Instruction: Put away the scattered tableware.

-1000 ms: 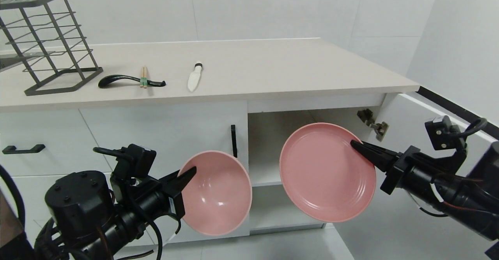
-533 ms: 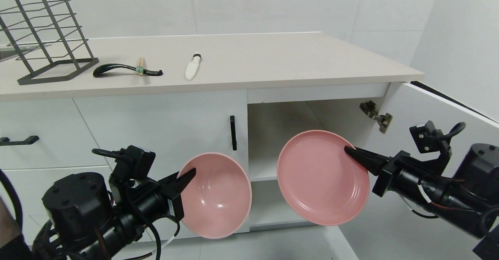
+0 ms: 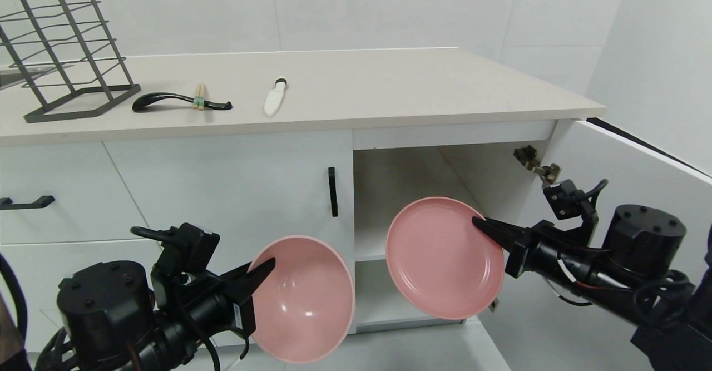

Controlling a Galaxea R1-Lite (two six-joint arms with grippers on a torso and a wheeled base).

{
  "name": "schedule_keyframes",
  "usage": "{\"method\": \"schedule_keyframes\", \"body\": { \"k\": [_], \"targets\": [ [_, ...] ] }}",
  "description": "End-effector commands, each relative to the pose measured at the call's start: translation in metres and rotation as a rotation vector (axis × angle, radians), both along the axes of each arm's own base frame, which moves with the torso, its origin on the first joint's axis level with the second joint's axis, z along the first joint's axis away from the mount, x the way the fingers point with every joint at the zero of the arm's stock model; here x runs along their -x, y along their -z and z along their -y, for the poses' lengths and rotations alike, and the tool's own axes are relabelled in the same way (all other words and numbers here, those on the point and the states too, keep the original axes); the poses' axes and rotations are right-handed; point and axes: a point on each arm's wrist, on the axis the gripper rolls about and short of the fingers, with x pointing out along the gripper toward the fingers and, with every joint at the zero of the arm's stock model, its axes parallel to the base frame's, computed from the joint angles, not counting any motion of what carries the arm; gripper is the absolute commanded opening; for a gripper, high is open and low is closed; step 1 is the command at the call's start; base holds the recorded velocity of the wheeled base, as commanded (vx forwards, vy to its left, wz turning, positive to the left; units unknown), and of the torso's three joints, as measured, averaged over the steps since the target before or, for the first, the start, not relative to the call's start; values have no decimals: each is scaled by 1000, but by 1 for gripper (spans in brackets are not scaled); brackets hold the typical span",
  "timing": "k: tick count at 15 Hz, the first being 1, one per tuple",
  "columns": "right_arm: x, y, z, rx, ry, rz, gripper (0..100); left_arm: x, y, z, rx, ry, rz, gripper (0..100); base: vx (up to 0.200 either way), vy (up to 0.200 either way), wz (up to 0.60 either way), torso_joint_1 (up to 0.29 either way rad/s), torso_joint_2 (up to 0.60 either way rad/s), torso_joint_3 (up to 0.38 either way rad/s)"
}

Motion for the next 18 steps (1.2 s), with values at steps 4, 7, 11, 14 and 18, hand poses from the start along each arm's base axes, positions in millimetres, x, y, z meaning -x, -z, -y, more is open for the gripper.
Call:
{"method": "schedule_keyframes", "body": {
  "k": [4, 7, 11, 14, 18],
  "targets": [
    [-15, 31, -6, 45, -7, -72, 0, 5, 0, 4, -7, 33, 1, 0, 100, 0, 0, 2, 4, 5],
    [-17, 39, -6, 67, -11, -86, 0, 5, 1, 5, -10, 34, -4, 0, 0, 0, 0, 0, 0, 0],
    [-25, 38, -7, 60, -4, -63, 0, 5, 1, 5, -10, 34, -4, 0, 0, 0, 0, 0, 0, 0],
    [-40, 56, -11, 84, 61, -82, 0, 4, 3, 5, -14, 34, -11, 0, 0, 0, 0, 0, 0, 0],
    [-53, 72, -16, 89, 65, -94, 0, 4, 5, 5, -20, 33, -20, 0, 0, 0, 0, 0, 0, 0]
  ]
}}
